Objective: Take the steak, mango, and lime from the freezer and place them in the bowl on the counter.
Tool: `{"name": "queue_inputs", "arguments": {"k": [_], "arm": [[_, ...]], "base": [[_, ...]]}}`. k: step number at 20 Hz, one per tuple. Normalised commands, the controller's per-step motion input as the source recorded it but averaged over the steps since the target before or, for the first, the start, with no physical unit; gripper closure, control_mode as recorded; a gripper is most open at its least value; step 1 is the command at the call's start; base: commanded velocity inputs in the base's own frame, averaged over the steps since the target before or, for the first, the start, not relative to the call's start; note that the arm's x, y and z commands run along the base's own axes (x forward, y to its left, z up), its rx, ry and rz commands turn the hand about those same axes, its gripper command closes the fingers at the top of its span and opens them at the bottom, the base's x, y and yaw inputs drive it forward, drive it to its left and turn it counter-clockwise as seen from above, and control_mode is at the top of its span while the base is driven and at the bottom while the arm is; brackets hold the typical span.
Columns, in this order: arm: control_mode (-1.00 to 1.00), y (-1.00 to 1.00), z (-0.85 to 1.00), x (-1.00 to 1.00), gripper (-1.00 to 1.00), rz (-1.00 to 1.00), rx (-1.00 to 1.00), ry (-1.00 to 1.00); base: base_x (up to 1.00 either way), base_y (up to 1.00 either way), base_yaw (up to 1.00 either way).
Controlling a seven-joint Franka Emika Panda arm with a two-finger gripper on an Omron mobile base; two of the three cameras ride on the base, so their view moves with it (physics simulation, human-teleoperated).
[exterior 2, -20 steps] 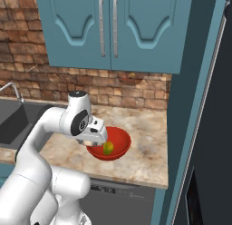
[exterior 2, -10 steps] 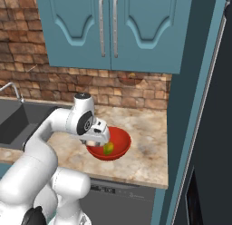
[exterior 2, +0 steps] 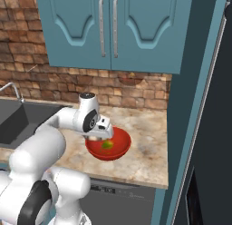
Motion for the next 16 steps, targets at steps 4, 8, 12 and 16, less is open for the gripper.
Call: {"name": "queue_inputs", "arguments": {"k": [4,8,12,16], "arm": [[-1.0,-0.18,-0.47,0.17,1.0,0.01,0.02,0.01],[-1.0,-0.1,-0.44,-0.03,1.0,0.0,0.01,0.0],[-1.0,0.0,-0.2,0.0,-1.0,0.0,0.0,0.0],[-1.0,0.0,0.0,-0.21,-1.0,0.0,0.0,0.0]], "base": [[0.0,0.0,0.0],[0.0,0.0,0.0],[0.0,0.0,0.0],[0.0,0.0,0.0]]}}
